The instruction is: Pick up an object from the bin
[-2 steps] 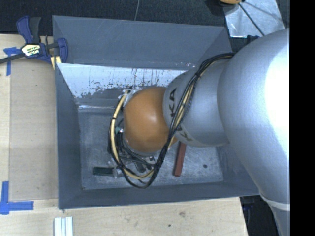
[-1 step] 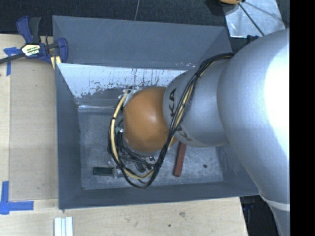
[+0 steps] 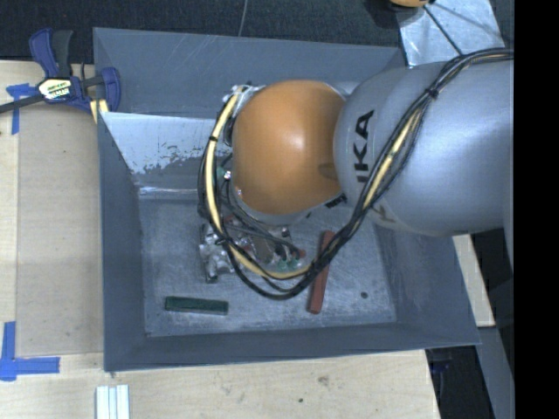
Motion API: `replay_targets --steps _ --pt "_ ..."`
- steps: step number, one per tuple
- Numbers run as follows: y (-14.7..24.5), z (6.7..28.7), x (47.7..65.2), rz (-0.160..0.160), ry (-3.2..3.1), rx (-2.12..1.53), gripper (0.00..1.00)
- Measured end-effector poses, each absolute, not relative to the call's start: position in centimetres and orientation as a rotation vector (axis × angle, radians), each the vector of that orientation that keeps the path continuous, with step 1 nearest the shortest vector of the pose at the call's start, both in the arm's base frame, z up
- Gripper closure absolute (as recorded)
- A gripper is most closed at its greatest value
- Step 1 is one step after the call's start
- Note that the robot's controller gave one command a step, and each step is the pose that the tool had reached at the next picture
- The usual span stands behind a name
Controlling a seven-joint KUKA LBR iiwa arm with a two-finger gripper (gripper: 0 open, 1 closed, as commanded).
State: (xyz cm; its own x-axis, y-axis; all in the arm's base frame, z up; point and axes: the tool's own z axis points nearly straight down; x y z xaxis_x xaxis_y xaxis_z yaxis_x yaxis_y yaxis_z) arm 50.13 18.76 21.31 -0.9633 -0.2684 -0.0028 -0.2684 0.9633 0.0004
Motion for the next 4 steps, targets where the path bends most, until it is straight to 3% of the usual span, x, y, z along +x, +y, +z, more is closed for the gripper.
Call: replay_targets --steps 1,2,3,4 --pt "18.7 21.3 50.1 0.001 3.110 -0.425 1.00" --pt "17.0 14.0 51.6 0.001 3.120 -0.349 0.00" --pt "17.1 14.1 51.6 0.001 3.120 -0.349 0.00" --pt "17.6 7.7 49.4 0.008 3.067 -0.545 1.00"
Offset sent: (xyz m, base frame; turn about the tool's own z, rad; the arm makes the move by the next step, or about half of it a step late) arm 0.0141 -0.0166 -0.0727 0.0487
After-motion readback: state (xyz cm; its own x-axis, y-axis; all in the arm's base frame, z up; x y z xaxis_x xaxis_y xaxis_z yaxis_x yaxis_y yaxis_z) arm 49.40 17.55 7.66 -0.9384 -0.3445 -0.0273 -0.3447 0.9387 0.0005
